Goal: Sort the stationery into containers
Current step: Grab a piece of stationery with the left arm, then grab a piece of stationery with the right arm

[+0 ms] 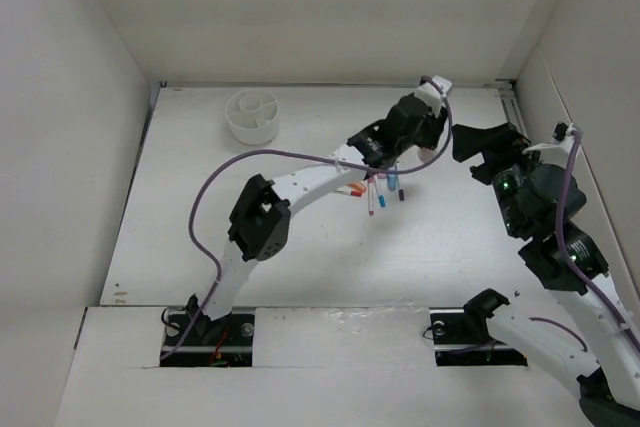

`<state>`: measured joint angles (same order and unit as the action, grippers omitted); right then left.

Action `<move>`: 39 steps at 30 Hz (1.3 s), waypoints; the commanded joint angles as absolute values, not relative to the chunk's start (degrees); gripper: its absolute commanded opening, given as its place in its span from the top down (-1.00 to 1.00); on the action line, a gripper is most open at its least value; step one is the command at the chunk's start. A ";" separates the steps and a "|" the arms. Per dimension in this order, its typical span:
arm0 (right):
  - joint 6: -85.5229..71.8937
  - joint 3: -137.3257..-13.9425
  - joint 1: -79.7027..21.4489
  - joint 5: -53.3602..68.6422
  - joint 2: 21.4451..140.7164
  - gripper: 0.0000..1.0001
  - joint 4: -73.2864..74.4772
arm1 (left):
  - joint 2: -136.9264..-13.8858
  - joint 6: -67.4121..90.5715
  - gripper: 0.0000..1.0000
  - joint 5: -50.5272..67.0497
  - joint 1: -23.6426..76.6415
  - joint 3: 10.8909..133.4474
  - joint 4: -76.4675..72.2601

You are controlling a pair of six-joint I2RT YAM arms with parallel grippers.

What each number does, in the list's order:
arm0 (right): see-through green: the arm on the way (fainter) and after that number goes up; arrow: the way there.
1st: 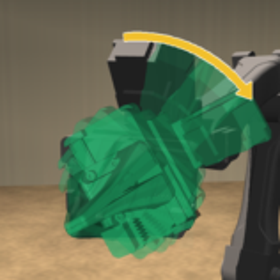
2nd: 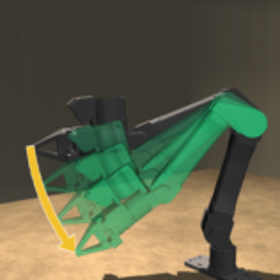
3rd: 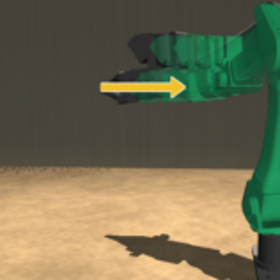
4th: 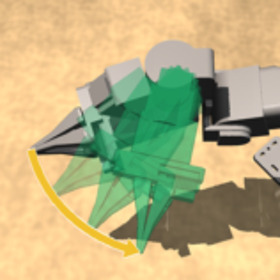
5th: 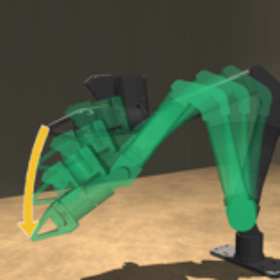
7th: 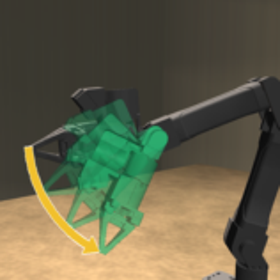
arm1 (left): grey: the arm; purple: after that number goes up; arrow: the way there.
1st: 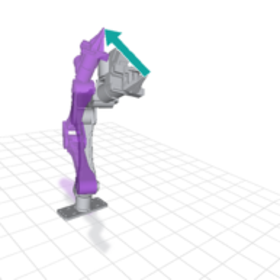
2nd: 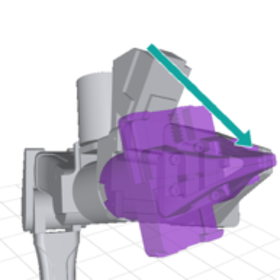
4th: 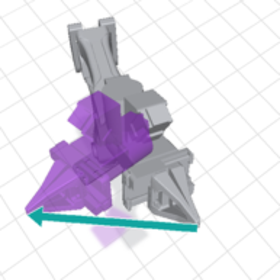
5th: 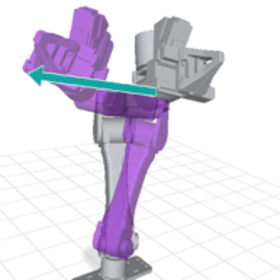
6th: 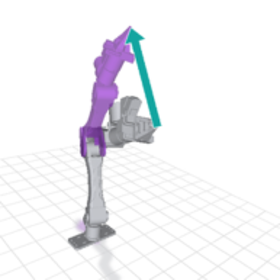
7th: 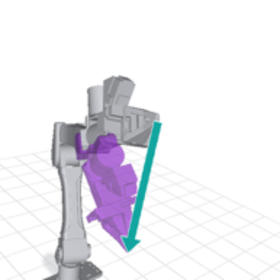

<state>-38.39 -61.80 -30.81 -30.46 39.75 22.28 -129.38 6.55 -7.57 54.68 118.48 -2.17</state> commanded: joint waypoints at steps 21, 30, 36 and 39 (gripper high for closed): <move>-40.61 -49.84 -31.38 -14.41 42.18 -0.83 5.72 | -99.05 17.40 0.42 -10.10 14.79 103.28 0.78; -42.18 -41.24 -33.13 -15.12 42.71 -0.83 -3.41 | -98.44 16.26 0.42 -16.08 9.58 95.37 -2.01; -42.19 -40.08 -34.36 -14.51 47.63 -0.83 -5.80 | -100.63 14.94 0.42 -16.61 9.58 97.20 -2.81; -42.19 -40.08 -35.06 -14.50 49.39 -0.83 -5.80 | -101.95 14.94 0.42 -16.08 9.58 98.25 -3.43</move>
